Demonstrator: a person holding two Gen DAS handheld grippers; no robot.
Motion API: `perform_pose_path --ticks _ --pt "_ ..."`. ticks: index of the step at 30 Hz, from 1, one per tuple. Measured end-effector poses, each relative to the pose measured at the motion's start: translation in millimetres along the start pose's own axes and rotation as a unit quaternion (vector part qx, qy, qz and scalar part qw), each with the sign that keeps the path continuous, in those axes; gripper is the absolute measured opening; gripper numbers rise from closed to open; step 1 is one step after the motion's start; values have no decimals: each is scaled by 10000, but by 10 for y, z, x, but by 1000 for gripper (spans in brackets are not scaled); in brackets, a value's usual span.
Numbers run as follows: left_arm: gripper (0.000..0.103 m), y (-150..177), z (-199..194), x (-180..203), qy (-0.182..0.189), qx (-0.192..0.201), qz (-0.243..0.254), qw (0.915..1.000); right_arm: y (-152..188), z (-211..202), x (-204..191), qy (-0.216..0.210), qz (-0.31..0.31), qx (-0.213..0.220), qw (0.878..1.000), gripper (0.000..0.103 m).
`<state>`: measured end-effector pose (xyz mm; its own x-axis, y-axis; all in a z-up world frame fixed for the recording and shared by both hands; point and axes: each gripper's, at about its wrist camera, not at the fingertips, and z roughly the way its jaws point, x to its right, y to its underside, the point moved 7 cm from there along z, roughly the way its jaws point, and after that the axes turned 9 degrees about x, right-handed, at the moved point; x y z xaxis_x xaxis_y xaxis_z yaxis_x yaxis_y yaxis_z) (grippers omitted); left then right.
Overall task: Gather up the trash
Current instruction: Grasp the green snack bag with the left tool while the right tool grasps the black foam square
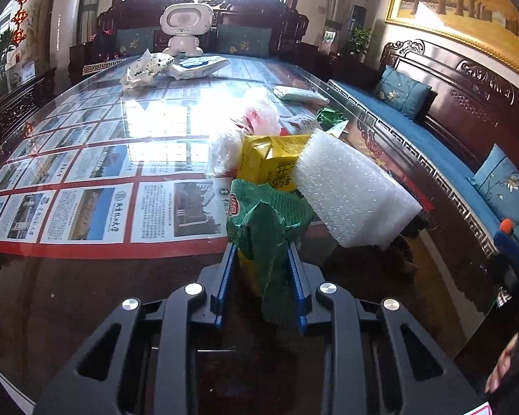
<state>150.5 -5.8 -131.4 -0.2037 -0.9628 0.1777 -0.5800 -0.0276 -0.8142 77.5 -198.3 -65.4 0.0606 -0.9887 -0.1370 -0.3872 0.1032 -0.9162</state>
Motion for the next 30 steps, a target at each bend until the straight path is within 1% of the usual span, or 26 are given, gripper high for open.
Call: perform_pose_path --ticks 2,5,6,8,9,12,14,17,19,23,24,25,26,28,30 --pt "29 4 -4 -37 -10 0 -53 10000 -55 64 105 152 25 25 9999 93" --pt "29 20 -6 -83 -35 -11 -89 10000 -134 236 285 368 96 -47 9993 84" --pt "29 27 -5 -92 -46 -15 -101 9999 -158 334 362 420 118 -124 9990 81" --pt "29 32 -4 -113 -51 -20 -119 9999 -169 474 461 550 121 -248 9981 78" --pt "29 31 1 -124 -58 -22 -137 9999 -171 581 530 591 127 -353 9975 73" --pt "29 24 18 -135 -76 -26 -130 9999 -119 842 631 593 219 -679 9957 66" --pt "29 23 31 -134 -58 -34 -128 9999 -51 1009 691 580 301 -930 9935 66" --pt "29 30 54 -126 -51 -59 -108 9999 55 1139 725 628 390 -1207 9899 66" --pt "29 42 53 -131 -43 -64 -108 9999 99 1203 725 464 561 -1394 9875 62" --pt "29 40 40 -132 -23 -53 -118 9999 125 1283 745 671 378 -1636 9835 56" --pt "29 37 32 -135 -25 -45 -116 9999 121 1289 756 712 368 -1661 9829 45" --pt "29 37 28 -141 -25 -46 -113 9999 117 1286 768 758 343 -1676 9823 36" --pt "29 38 22 -142 -24 -45 -115 9999 113 1290 770 738 339 -1706 9820 20" --pt "29 44 10 -145 -20 -44 -124 9999 112 1277 767 570 454 -1735 9821 20" --pt "29 53 -8 -149 -8 -47 -137 9999 106 1239 755 653 263 -1678 9833 20"
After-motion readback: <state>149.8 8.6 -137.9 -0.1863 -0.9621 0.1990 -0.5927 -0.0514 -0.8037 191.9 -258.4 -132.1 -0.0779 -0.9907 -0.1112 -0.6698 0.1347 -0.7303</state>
